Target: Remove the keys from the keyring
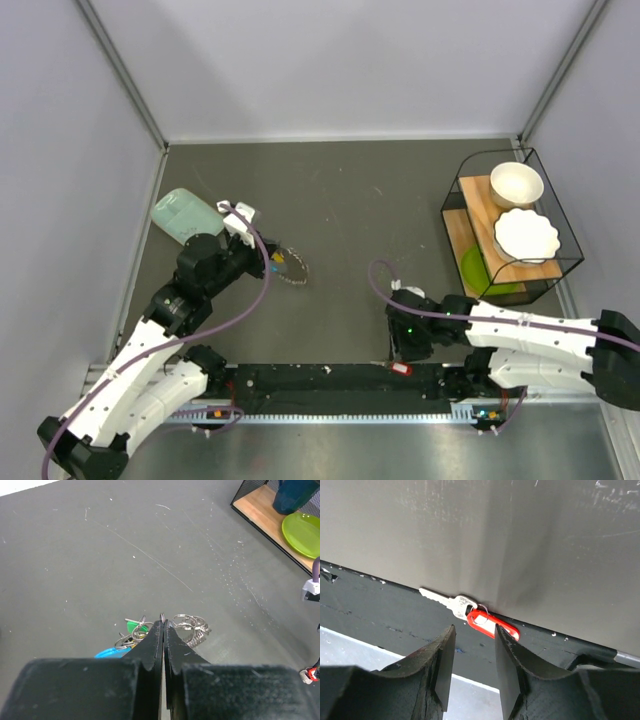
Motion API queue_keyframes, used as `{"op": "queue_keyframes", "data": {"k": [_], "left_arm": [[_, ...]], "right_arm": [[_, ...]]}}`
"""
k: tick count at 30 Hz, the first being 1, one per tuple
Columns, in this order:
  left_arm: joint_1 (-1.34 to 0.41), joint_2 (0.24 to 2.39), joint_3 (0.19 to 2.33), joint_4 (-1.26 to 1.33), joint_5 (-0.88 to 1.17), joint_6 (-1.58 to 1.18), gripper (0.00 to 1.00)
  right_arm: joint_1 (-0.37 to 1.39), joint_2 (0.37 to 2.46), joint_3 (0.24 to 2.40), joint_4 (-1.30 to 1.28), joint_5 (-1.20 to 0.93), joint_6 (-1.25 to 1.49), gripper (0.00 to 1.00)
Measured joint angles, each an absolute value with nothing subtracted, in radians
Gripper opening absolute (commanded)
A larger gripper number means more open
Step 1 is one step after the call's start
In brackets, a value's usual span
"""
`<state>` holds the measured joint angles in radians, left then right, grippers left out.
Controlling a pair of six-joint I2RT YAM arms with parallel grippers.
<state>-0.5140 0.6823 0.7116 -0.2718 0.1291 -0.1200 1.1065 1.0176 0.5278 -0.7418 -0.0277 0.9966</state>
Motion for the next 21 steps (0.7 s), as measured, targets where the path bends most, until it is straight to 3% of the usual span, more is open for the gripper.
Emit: {"op": "queue_keyframes", "data": {"k": [8, 16, 21], "left_arm": [[-0.514, 0.676, 0.712, -0.272, 0.115, -0.113, 0.0], [-0.514, 0.669, 0.712, -0.272, 0.111, -0.109, 0.0], [-0.514, 0.67, 0.711, -0.272, 0.111, -0.109, 0.0]], "right_arm": [[1.106, 1.104, 0.506, -0.665, -0.028, 1.019, 0.33], [1.106, 1.144, 0.506, -0.619, -0.023, 1.024, 0.02], [1.106, 1.147, 0.507, -0.607, -0.015, 1.022, 0.0]]}}
